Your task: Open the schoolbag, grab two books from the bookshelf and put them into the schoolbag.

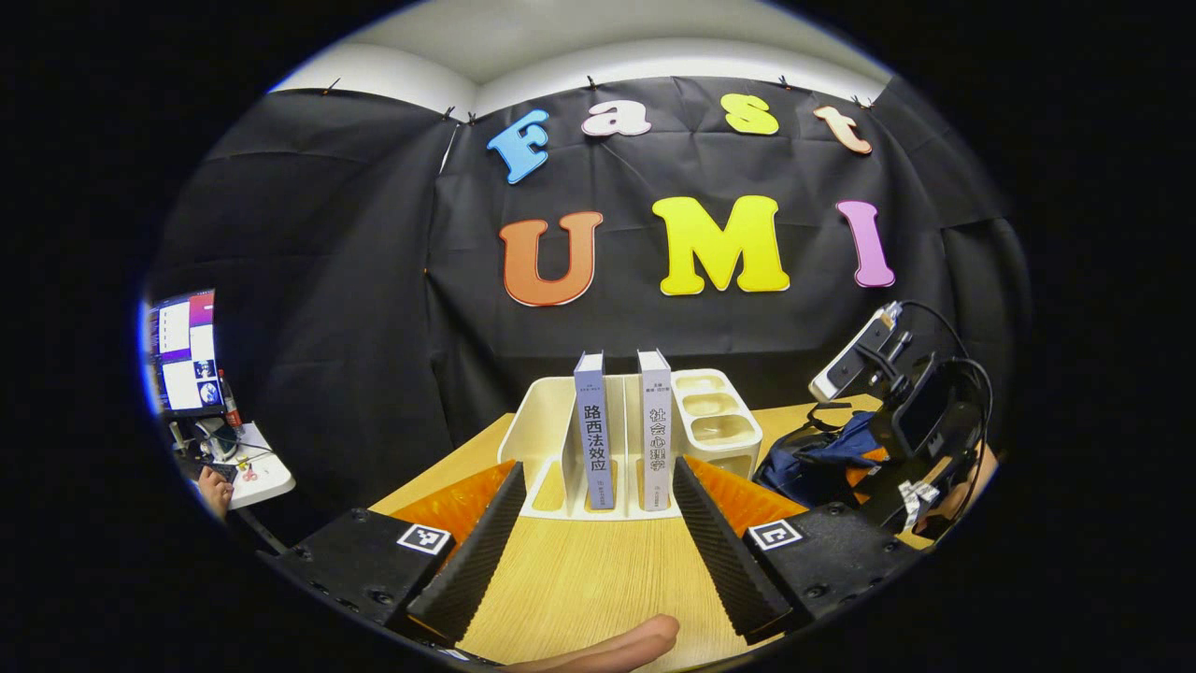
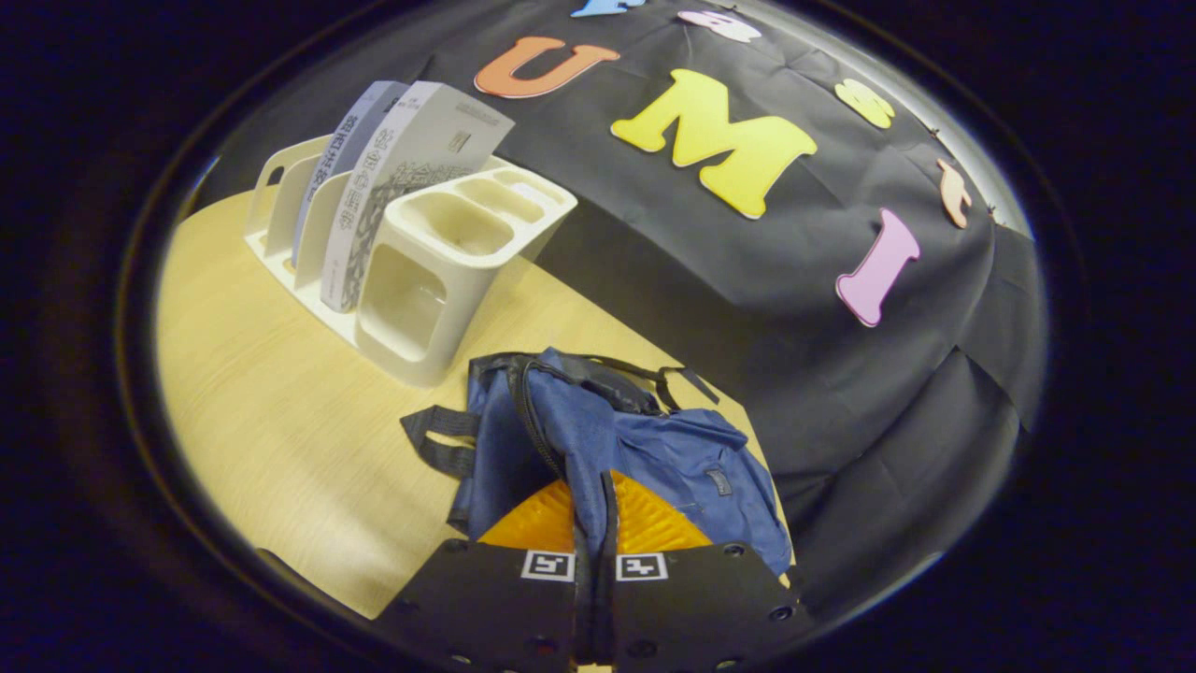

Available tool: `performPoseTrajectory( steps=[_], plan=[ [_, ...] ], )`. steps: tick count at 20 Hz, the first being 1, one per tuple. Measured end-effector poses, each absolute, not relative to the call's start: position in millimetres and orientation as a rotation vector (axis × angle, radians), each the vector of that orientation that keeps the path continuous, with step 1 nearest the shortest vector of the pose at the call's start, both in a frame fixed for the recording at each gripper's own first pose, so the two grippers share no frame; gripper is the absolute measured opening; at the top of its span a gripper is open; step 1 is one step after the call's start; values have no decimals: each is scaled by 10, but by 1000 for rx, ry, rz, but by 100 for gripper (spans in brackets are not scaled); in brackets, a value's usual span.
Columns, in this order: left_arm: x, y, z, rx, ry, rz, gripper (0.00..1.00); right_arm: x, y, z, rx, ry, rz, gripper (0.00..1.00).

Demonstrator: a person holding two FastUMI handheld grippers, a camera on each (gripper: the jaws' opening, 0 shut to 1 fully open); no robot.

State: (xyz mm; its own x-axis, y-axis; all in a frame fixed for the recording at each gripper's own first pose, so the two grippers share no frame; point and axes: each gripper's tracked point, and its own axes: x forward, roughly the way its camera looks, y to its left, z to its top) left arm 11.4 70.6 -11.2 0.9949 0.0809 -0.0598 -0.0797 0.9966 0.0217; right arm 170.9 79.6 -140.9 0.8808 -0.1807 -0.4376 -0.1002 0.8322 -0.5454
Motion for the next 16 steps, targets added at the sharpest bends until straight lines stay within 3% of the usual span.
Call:
performPoseTrajectory(
  steps=[16],
  plan=[
    [351,394,-411,-20,135,33,100,1904,-291,-284,-401,394,-146,1]
  ],
)
